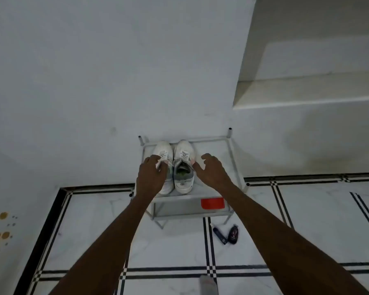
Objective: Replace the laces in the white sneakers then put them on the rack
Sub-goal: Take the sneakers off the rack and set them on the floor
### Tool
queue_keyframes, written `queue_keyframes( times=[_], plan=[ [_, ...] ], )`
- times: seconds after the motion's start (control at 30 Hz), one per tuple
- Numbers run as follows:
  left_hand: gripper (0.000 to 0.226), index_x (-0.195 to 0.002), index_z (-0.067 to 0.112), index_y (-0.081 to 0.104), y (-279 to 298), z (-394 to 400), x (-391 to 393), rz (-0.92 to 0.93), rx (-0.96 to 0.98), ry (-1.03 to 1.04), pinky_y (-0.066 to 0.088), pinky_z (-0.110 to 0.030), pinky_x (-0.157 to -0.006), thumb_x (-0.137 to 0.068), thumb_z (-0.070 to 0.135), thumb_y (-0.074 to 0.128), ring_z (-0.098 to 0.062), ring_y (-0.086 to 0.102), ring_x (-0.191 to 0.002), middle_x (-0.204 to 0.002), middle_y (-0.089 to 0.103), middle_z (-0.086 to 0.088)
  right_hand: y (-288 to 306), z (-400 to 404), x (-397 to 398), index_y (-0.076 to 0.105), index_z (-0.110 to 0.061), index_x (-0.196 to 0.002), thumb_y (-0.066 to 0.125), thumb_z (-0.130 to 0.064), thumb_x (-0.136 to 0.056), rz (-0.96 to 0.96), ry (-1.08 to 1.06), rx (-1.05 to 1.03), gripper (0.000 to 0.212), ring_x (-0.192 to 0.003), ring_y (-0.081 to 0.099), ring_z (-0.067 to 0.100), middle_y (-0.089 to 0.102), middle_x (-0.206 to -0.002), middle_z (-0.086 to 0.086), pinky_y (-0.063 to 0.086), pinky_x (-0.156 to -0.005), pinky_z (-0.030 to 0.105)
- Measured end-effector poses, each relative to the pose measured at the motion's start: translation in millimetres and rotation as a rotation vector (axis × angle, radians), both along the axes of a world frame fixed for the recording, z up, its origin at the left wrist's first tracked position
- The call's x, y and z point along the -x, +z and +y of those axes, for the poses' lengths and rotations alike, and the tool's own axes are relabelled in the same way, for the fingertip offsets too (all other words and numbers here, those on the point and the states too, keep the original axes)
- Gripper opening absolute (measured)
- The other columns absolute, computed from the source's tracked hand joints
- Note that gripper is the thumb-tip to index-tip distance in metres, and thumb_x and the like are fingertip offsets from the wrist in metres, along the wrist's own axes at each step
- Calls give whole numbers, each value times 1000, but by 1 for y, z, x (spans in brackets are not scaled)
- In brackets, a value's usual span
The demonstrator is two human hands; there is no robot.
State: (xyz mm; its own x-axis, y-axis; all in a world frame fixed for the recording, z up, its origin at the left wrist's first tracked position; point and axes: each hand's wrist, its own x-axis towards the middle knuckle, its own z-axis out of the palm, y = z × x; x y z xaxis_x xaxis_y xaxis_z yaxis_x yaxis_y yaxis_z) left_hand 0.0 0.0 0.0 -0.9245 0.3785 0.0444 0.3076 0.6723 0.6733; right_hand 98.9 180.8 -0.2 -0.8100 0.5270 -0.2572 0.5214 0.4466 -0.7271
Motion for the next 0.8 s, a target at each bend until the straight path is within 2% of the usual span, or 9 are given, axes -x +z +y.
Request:
queue_keyframes(
  times=[0.13, 0.2, 0.27, 0.33, 0.4, 0.47, 0.53, 0.63, 0.8],
  plan=[
    [28, -117, 2, 62, -53, 25, 31, -134, 75, 111, 46, -43, -93, -98, 23, 60, -37, 60, -108, -114, 64, -18, -57, 19, 38, 45, -7, -139, 57, -57, -92, -89, -62, 200, 69, -120, 56, 28, 53, -136, 15, 49, -98, 36],
    [38, -127, 2, 57, -77, 27, 40, -192, 125, 174, 45, -44, -96, -97, 25, 60, -40, 57, -115, -123, 60, -22, -79, 23, 51, 43, -7, -140, 59, -59, -89, -114, -101, 303, 74, -113, 61, 30, 53, -136, 16, 58, -87, 46],
    [47, -134, 2, 52, -103, 28, 52, -239, 160, 260, 43, -47, -101, -96, 27, 61, -44, 54, -120, -130, 55, -24, -101, 26, 66, 43, -6, -139, 63, -56, -88, -133, -152, 394, 74, -107, 62, 30, 53, -131, 15, 62, -74, 49],
    [52, -135, 3, 51, -122, 24, 63, -327, 168, 322, 48, -48, -100, -92, 31, 62, -43, 54, -120, -132, 54, -23, -113, 26, 73, 43, -7, -138, 67, -49, -88, -156, -210, 508, 69, -106, 62, 29, 53, -128, 13, 63, -69, 49],
    [48, -125, 10, 56, -135, 19, 72, -540, 59, 384, 58, -47, -86, -87, 38, 65, -37, 59, -114, -128, 58, -18, -125, 23, 79, 47, -11, -134, 69, -41, -88, -162, -243, 594, 59, -101, 62, 26, 53, -121, 8, 63, -67, 47],
    [35, -120, 15, 57, -139, 15, 77, -860, -158, 464, 62, -40, -69, -91, 30, 68, -33, 59, -113, -125, 56, -13, -135, 21, 81, 49, -18, -132, 71, -35, -87, -155, -254, 645, 52, -94, 62, 20, 56, -119, 5, 63, -65, 46],
    [33, -123, 17, 56, -143, 12, 82, -1014, -288, 498, 61, -36, -61, -93, 21, 68, -36, 57, -118, -127, 55, -14, -144, 18, 85, 52, -25, -132, 71, -30, -87, -148, -270, 664, 49, -90, 61, 15, 59, -119, 4, 63, -63, 46],
    [31, -124, 16, 57, -146, 11, 81, -1001, -351, 516, 60, -36, -57, -94, 15, 65, -39, 56, -121, -131, 53, -17, -150, 17, 87, 57, -29, -129, 71, -26, -87, -124, -300, 702, 45, -92, 62, 20, 62, -119, 5, 63, -62, 47],
    [27, -125, 16, 59, -133, 1, 59, -903, -411, 469, 61, -43, -72, -98, 15, 58, -35, 61, -111, -127, 59, -17, -138, 16, 75, 61, -31, -128, 71, -27, -88, -112, -297, 701, 42, -94, 66, 25, 66, -117, 6, 63, -63, 46]
  ],
)
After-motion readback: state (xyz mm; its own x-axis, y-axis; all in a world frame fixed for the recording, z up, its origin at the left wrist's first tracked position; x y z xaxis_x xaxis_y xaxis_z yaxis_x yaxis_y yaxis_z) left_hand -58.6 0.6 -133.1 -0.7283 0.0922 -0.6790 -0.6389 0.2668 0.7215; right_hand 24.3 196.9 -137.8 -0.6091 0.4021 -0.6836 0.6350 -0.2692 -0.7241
